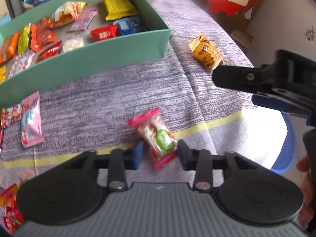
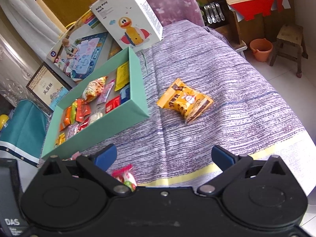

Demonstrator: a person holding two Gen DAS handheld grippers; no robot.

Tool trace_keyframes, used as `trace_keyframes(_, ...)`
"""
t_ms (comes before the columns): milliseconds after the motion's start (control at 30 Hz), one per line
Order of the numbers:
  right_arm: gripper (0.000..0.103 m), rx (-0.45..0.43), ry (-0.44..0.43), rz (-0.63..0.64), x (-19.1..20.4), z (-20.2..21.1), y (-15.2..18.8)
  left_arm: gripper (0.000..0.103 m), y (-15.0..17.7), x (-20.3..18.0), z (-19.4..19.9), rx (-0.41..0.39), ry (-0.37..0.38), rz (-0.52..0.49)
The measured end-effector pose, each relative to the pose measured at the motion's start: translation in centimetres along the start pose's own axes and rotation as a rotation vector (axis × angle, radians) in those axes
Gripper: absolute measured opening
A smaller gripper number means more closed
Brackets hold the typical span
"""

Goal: Organize snacks
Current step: 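Grasp a red-and-white candy with the left tool while the right grasps the orange rabbit-print pack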

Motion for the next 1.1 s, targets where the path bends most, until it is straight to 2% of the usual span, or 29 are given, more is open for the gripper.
trace_keyframes(200, 0.103, -0.013, 0.025, 0.067, 0.1, -1.3, -0.6, 0.025, -1.2, 1.1, -0.4, -0.028, 0.012, -0.038)
trace_keyframes(367, 0.097, -0.034, 0.043, 0.198, 0.8, -2.9, -2.5, 0.025, -2.3, 2.2, -0.7, -0.040, 0.043, -0.034)
trace_keyframes(500, 0.094, -0.035, 0.045, 0.283, 1.2, -4.8, -4.1, 0.025, -3.1, 3.1, -1.3, -0.040, 0.038, -0.040)
trace_keyframes(667, 0.091, -0.004, 0.037, 0.395, 1.5, -7.5, -4.8, 0.033, -3.8, 3.8, -1.6, -0.036, 0.036, -0.010)
trace_keyframes(733, 0.082, 0.020, 0.032, 0.419, 1.4, -8.3, -4.8, 0.038, -4.0, 3.7, -1.7, -0.033, 0.050, -0.001)
trace_keyframes(767, 0.078, 0.034, 0.028, 0.426, 1.3, -8.8, -4.8, 0.038, -4.1, 3.6, -1.8, -0.032, 0.053, -0.001)
trace_keyframes(833, 0.064, 0.052, 0.031, 0.436, 1.1, -9.4, -4.6, 0.039, -4.2, 3.3, -2.1, -0.024, 0.053, 0.001)
trace_keyframes(933, 0.050, 0.061, 0.040, 0.434, 0.7, -9.8, -4.4, 0.039, -4.4, 3.1, -2.8, -0.018, 0.052, 0.009)
trace_keyframes(1067, 0.048, 0.053, 0.046, 0.417, 0.4, -9.8, -4.4, 0.041, -4.8, 2.7, -3.2, -0.024, 0.036, -0.006)
trace_keyframes(1100, 0.047, 0.055, 0.045, 0.412, 0.4, -9.8, -4.4, 0.044, -4.9, 2.6, -3.3, -0.022, 0.036, -0.003)
Point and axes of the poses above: each gripper's, at about its wrist camera, not at the fingertips, and z roughly against the way its jaws point, x to its left, y to its underside, the point moved 3 cm from there along -z, roughly the way its jaws point, and after that the axes turned 9 degrees about -x, right-handed, at the moved point
